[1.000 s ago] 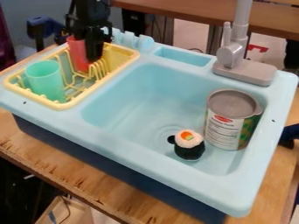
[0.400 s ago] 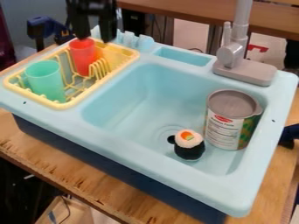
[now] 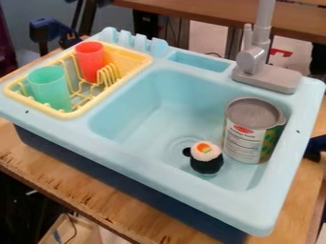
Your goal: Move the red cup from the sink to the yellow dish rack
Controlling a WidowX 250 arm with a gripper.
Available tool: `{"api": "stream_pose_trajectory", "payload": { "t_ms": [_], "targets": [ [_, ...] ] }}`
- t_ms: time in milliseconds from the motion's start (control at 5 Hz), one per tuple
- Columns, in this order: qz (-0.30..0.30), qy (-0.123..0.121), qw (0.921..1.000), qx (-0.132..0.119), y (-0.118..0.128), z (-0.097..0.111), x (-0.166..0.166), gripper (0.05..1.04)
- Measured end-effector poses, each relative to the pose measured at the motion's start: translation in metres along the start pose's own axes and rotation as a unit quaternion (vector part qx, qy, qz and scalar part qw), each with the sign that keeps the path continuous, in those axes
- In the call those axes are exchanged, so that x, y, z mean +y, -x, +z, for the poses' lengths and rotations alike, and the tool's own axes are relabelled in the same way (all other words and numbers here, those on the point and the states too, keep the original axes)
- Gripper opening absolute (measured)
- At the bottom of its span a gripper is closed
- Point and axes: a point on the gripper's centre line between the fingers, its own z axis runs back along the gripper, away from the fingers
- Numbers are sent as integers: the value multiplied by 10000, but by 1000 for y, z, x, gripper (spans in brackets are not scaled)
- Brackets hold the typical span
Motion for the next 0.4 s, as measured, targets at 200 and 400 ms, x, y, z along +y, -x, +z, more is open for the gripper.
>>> {"api": "stream_pose_trajectory", "payload": {
  "t_ms": [200,400],
  "targets": [
    [-636,-29,9972,398,20,0,-44,1001],
    [-1308,-11,9886,752,35,-7,-91,1001]
  ]
}}
